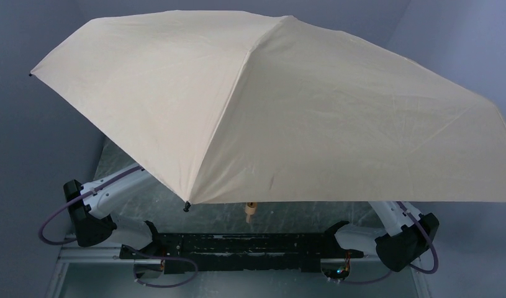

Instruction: Put away the umbrella

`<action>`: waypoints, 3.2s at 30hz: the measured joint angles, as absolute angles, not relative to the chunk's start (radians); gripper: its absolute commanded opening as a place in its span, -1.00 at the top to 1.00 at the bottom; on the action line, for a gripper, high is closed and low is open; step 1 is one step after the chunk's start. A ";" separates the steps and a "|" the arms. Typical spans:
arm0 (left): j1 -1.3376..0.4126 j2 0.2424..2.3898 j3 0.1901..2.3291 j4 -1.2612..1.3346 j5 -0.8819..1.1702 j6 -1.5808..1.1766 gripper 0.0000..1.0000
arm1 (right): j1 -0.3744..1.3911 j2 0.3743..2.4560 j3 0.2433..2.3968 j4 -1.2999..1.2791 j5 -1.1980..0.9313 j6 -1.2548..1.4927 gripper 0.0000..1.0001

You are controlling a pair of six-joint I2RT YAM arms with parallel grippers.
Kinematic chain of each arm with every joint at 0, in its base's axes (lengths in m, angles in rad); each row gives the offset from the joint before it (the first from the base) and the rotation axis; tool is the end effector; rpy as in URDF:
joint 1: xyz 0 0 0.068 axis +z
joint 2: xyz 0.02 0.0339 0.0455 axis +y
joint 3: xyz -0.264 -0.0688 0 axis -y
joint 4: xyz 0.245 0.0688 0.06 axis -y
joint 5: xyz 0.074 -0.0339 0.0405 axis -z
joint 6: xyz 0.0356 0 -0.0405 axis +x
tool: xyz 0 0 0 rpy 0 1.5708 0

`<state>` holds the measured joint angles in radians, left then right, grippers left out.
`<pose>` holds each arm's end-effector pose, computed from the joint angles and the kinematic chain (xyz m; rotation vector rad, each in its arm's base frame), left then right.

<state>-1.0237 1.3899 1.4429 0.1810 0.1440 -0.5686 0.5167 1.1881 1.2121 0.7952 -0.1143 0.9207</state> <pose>0.1622 -0.2762 0.4714 0.4671 1.4159 -1.4187 0.2063 0.1219 0.5042 0.0481 0.8281 1.4053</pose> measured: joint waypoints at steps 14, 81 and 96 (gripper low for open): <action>-1.023 1.390 1.433 0.237 0.163 -0.593 0.91 | 0.512 1.213 1.292 0.778 -0.077 0.896 -0.20; -1.023 1.352 1.391 0.217 0.133 -0.609 0.90 | 0.506 1.148 1.157 0.725 -0.183 0.960 -0.17; -1.023 1.356 1.391 0.218 0.136 -0.609 0.91 | 0.506 1.238 1.244 0.784 -0.213 1.023 -0.13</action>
